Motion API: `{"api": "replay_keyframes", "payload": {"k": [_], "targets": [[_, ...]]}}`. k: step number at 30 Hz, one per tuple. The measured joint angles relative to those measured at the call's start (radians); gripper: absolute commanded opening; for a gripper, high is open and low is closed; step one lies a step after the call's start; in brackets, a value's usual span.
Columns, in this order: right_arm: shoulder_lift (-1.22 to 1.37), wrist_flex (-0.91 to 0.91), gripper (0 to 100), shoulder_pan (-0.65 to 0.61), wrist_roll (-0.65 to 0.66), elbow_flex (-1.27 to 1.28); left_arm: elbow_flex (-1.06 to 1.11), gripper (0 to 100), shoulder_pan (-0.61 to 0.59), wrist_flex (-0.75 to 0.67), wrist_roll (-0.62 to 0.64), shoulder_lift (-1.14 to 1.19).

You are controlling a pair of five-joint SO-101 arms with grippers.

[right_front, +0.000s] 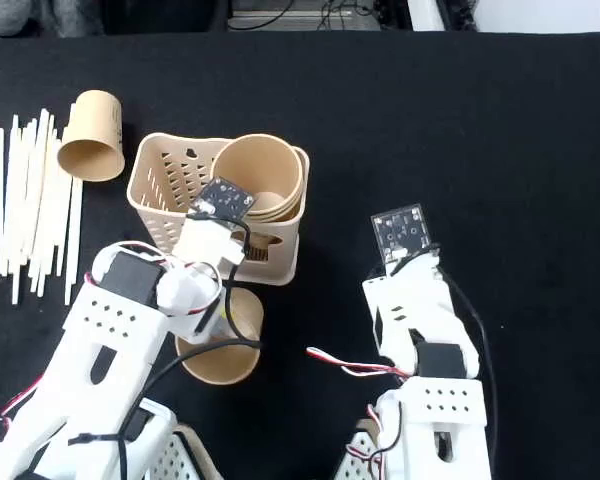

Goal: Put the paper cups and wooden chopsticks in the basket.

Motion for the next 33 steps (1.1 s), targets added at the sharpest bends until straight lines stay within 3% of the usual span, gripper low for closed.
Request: {"api": "replay_keyframes", "payload": {"k": [5,13,25,33], "targets": [[0.000,0.000,4.2,0.000,0.000,0.000,-0.012,6,0.000,0.038,0.005,0.000],[0.000,0.000,4.2,0.000,0.000,0.000,-0.245,6,0.000,0.269,0.008,0.000],[0.000,0.000,4.2,0.000,0.000,0.000,-0.241,7,0.000,0.288,0.008,0.000],[0.000,0.000,4.2,0.000,0.000,0.000,-0.230,27,-0.038,0.288,0.057,0.000]]}}
